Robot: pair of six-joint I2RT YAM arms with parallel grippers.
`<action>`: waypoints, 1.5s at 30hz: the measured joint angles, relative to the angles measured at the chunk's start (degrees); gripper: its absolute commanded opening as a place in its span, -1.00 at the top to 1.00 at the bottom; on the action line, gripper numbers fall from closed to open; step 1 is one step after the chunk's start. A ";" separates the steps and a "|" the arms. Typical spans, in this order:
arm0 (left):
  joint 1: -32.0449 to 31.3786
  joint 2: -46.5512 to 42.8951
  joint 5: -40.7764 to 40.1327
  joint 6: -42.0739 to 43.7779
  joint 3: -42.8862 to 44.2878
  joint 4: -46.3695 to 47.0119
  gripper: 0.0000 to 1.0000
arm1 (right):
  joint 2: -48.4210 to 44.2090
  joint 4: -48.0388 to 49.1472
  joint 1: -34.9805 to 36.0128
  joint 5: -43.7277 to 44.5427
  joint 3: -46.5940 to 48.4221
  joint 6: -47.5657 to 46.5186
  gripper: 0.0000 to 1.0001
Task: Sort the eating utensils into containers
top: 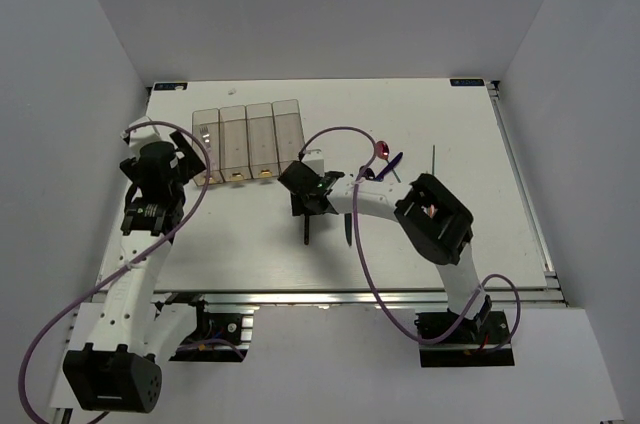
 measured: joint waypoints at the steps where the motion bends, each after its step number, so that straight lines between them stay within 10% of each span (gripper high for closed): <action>1: 0.00 0.04 0.02 -0.09 -0.02 0.52 -0.96 | 1.03 -0.76 0.15 0.44 0.74 0.22 -0.12; 6: 0.00 0.42 1.33 -0.17 -0.22 2.86 -0.96 | 2.19 -1.75 1.01 2.36 2.16 1.31 0.61; 12: 0.00 0.50 2.08 -0.15 -0.48 3.58 -0.96 | 0.61 -0.35 2.54 3.76 -0.72 4.00 1.00; 25: 0.15 -3.76 -7.58 -2.56 -0.61 3.15 -0.96 | -18.73 9.51 6.40 -9.79 -13.00 1.75 1.00; 35: 1.79 -10.75 -19.63 -4.94 -2.54 3.50 -0.96 | 15.10 13.07 1.84 -23.98 43.28 -6.91 1.00; 45: 1.88 -8.98 -19.78 -4.66 -2.82 3.56 -0.96 | 26.97 31.32 -5.40 -28.35 47.65 -1.11 1.00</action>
